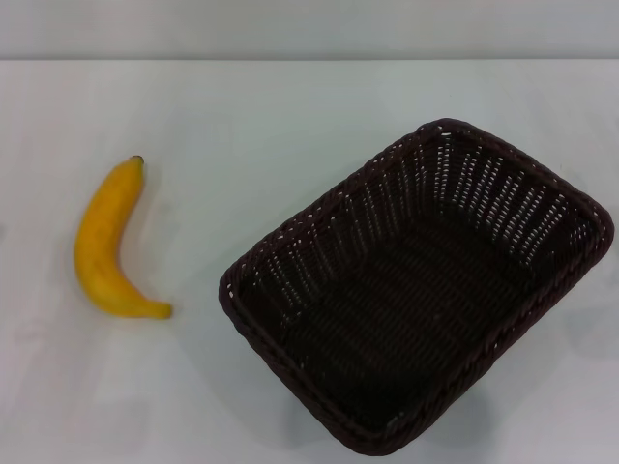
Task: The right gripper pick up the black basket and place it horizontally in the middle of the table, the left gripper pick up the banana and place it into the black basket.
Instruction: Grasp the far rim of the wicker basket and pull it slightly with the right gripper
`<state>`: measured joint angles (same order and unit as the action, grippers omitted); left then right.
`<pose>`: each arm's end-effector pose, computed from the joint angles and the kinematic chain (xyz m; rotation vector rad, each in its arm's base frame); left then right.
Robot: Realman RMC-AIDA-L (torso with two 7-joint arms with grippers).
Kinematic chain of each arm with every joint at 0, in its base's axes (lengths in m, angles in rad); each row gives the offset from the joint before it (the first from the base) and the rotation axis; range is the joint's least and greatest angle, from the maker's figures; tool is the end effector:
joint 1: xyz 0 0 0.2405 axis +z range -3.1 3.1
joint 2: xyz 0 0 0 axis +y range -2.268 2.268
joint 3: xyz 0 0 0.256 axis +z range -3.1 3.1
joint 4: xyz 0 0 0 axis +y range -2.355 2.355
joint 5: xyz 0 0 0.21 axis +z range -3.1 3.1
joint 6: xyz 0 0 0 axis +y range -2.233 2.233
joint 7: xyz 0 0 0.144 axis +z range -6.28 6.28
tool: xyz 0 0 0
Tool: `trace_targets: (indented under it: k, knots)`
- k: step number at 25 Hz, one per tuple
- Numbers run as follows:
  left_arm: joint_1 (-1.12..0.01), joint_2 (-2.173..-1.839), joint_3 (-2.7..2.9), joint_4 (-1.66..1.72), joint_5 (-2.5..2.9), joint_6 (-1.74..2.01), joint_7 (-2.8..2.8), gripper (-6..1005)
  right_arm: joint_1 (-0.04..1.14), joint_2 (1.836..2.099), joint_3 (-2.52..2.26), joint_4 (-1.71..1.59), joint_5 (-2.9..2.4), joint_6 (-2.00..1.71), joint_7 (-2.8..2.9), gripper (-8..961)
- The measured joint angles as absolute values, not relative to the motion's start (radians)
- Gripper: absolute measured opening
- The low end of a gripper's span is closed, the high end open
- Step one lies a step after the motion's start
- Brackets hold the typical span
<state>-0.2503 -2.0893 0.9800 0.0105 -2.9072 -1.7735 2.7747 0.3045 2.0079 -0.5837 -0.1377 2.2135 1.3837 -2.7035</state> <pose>-0.3575 0.2295 0.0683 -1.1643 -0.3441 -0.9758 0.3804 0.2859 0.0693 -1.5266 0.4647 0.7465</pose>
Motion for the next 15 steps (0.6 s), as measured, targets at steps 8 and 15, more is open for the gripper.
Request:
trace_targets:
  k: [8, 15]
  knots:
    - [-0.25, -2.089, 0.98, 0.0, -2.903, -1.767, 2.775, 883, 0.298, 2.007, -0.591, -0.135, 2.212, 1.385, -2.711, 643]
    - [-0.254, -2.089, 0.98, -0.005, -2.902, -1.756, 2.775, 883, 0.287, 2.005, -0.603, -0.17, 2.173, 1.383, -2.699, 643]
